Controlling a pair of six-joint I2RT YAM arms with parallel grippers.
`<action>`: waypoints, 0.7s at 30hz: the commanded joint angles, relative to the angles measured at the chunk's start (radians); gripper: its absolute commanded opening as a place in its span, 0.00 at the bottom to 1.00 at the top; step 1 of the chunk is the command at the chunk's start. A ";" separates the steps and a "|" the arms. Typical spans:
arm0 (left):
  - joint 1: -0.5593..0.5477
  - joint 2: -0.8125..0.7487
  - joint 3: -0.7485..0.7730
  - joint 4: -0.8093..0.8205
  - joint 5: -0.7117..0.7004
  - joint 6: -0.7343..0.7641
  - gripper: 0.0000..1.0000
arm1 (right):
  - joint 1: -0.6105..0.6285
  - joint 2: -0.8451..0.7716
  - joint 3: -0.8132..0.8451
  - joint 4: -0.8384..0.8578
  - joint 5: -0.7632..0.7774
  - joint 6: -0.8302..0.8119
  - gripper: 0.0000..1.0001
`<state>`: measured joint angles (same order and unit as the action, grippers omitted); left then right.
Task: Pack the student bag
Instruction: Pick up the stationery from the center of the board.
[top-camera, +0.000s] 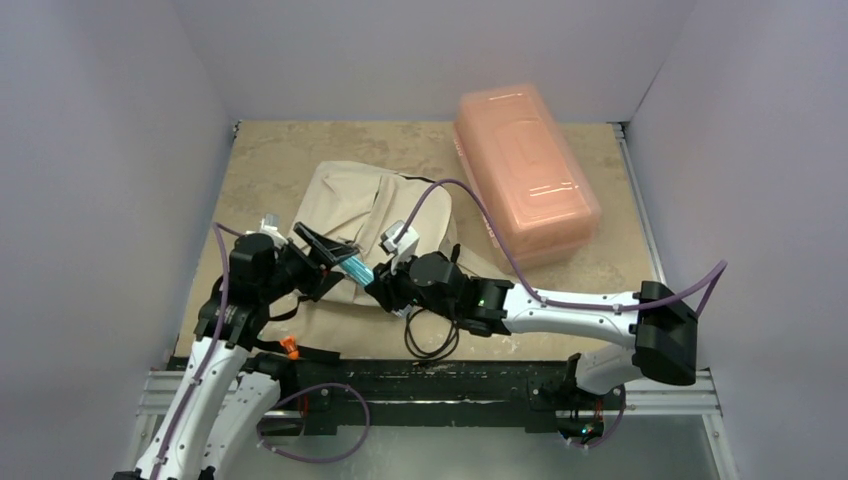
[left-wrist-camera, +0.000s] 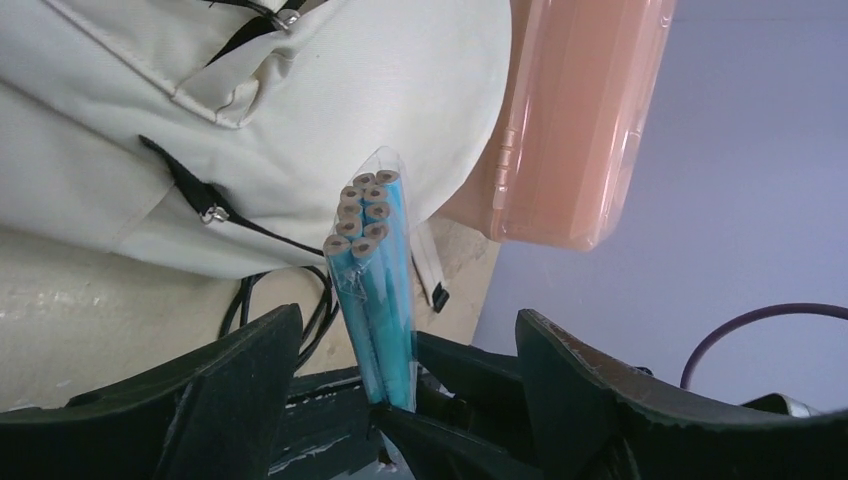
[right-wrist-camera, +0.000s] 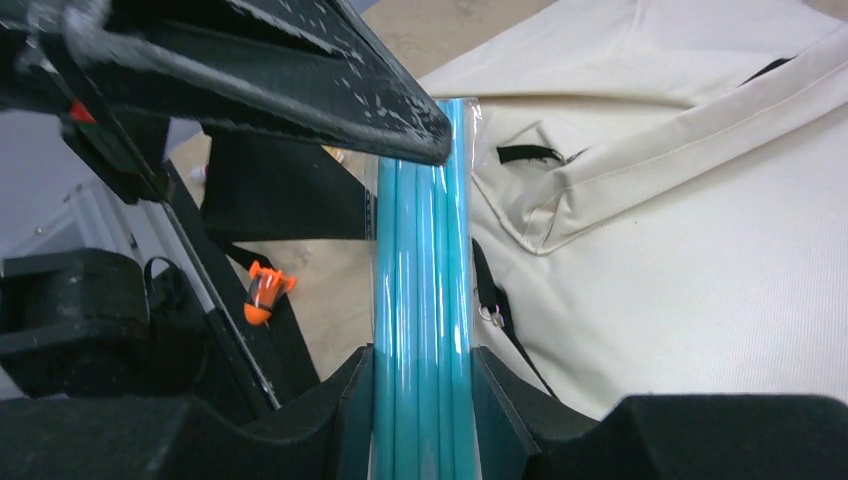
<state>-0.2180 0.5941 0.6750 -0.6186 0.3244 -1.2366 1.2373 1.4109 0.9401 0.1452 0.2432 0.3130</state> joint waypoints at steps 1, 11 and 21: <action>0.003 0.056 0.040 0.146 0.048 0.014 0.74 | -0.001 0.003 0.103 -0.010 0.082 0.073 0.18; 0.003 0.172 0.053 0.297 0.063 0.105 0.34 | -0.001 0.000 0.150 -0.048 0.103 0.065 0.22; 0.003 0.339 0.173 0.304 0.185 0.327 0.00 | -0.038 0.001 0.213 -0.231 0.010 0.056 0.77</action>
<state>-0.2184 0.8810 0.7494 -0.3660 0.4282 -1.0721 1.2243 1.4273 1.0794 0.0326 0.3214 0.3813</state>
